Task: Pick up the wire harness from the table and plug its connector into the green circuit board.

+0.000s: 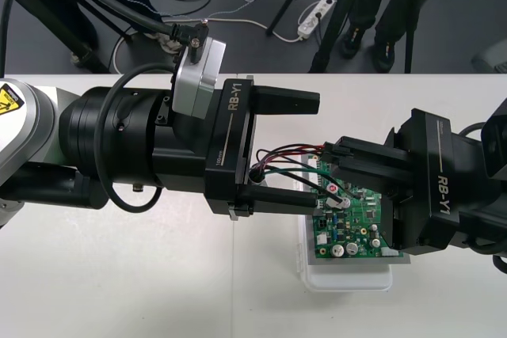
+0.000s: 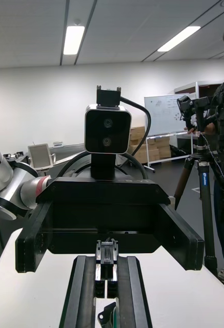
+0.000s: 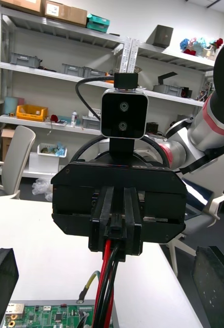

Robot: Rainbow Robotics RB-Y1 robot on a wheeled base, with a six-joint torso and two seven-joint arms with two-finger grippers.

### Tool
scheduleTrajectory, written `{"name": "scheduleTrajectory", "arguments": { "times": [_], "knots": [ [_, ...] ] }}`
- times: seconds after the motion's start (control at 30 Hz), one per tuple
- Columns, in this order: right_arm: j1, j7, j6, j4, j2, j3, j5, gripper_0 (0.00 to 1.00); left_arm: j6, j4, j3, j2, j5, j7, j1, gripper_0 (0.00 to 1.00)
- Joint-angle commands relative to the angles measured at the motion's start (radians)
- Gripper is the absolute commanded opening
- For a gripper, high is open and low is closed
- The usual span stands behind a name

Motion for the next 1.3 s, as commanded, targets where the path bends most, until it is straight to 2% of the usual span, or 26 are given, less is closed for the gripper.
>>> {"name": "scheduleTrajectory", "arguments": {
  "times": [0.03,0.27,0.33,0.37,0.43,0.47,0.5,1.3],
  "knots": [
    [0.016,-0.007,0.003,-0.014,-0.031,-0.026,-0.012,0.00,0.047,-0.012,-0.017,-0.019,0.013,-0.082,-0.038,1.00],
    [0.016,-0.030,0.005,-0.014,-0.031,-0.026,0.016,0.00,0.046,-0.012,-0.017,-0.019,0.013,-0.088,-0.037,1.00],
    [0.016,-0.038,0.005,-0.014,-0.031,-0.026,0.020,0.00,0.047,-0.012,-0.017,-0.019,0.013,-0.089,-0.038,0.91],
    [0.016,-0.043,0.005,-0.014,-0.031,-0.026,0.022,0.00,0.047,-0.012,-0.017,-0.019,0.013,-0.091,-0.037,0.77],
    [0.016,-0.050,0.005,-0.014,-0.031,-0.026,0.020,0.00,0.047,-0.012,-0.017,-0.021,0.013,-0.094,-0.037,0.19],
    [0.016,-0.052,0.005,-0.015,-0.031,-0.026,0.022,0.00,0.046,-0.012,-0.017,-0.019,0.013,-0.094,-0.037,0.07],
    [0.016,-0.053,0.005,-0.015,-0.031,-0.028,0.020,0.00,0.047,-0.012,-0.017,-0.021,0.011,-0.095,-0.038,0.00],
    [0.016,-0.067,0.005,-0.017,-0.021,-0.032,0.011,0.00,0.047,-0.012,-0.017,-0.019,0.011,-0.108,-0.038,0.00]
  ]
}}
